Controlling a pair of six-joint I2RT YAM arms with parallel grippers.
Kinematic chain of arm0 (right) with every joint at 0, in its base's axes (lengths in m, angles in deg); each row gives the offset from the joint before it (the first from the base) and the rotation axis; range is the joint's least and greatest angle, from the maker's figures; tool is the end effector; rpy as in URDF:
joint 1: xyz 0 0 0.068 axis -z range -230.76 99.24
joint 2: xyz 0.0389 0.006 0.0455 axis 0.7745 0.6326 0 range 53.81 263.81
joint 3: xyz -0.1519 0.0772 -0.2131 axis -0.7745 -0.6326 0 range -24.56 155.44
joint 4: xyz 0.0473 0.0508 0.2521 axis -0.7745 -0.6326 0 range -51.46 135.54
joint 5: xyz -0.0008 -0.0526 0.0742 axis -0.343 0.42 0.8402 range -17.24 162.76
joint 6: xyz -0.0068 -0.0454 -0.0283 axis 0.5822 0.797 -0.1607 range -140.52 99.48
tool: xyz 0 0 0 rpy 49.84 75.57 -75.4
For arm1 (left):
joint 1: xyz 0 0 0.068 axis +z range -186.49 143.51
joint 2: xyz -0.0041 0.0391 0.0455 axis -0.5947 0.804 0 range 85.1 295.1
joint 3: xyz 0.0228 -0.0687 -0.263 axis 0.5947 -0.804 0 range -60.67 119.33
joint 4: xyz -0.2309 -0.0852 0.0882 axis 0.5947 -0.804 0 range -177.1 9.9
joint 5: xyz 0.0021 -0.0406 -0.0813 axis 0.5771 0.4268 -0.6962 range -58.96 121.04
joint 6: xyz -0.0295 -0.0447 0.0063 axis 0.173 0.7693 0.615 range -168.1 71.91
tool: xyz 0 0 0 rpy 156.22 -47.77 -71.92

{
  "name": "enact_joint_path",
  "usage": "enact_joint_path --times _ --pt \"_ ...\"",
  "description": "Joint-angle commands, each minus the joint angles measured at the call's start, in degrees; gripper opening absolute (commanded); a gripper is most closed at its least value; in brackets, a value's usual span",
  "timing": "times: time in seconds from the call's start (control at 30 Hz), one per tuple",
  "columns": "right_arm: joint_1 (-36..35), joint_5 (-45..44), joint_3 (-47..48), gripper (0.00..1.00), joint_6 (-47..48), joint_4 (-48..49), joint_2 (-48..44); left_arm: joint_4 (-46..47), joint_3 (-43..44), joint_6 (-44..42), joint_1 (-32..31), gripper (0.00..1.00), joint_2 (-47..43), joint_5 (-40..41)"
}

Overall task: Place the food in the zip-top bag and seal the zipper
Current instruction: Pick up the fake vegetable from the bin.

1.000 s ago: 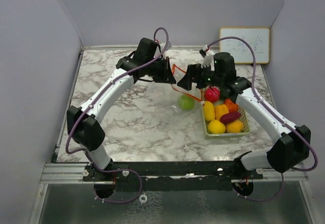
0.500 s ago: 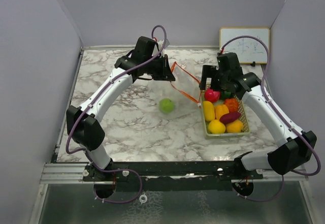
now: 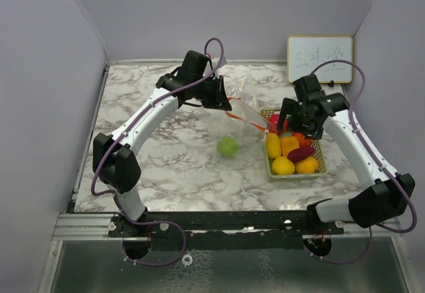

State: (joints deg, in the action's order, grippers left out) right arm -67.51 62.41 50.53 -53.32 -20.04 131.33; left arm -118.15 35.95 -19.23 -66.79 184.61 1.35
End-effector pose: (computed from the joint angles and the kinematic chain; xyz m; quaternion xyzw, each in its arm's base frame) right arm 0.2423 0.0663 0.3198 0.1535 0.9657 -0.0008 0.2096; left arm 0.3282 -0.2123 0.3527 0.1174 0.8780 -0.4008 0.2340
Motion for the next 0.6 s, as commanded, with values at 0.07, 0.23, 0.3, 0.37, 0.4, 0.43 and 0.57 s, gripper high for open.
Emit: enact_joint_path --times 0.07,0.23,0.3,0.37,0.4,0.43,0.57 --pt "0.58 5.91 7.83 0.99 2.38 -1.68 -2.31 2.25 -1.87 -1.99 0.6 0.0 0.11 -1.75" --pt "0.58 18.94 7.81 0.99 -0.42 8.3 -6.13 3.92 -2.48 -1.57 0.6 0.0 1.47 -3.16" --pt "0.58 15.34 9.47 0.99 -3.88 3.24 -5.43 3.82 -2.04 -1.62 0.58 0.0 2.17 -3.35" --pt "0.59 13.17 12.52 0.99 -6.71 -2.83 -3.85 3.62 -1.67 -1.48 0.58 0.0 2.6 -3.42" --pt "0.58 12.02 14.31 0.99 -8.4 -5.47 -3.16 3.59 -1.62 -1.5 0.55 0.0 2.78 -3.44" --pt "0.58 10.67 16.0 0.99 -10.74 -8.13 -2.73 3.67 -1.65 -1.58 0.59 0.0 2.87 -3.44" --pt "0.63 3.57 18.67 0.99 -12.16 -13.76 -1.39 3.26 -2.0 -2.19 0.52 0.0 2.85 -3.12"
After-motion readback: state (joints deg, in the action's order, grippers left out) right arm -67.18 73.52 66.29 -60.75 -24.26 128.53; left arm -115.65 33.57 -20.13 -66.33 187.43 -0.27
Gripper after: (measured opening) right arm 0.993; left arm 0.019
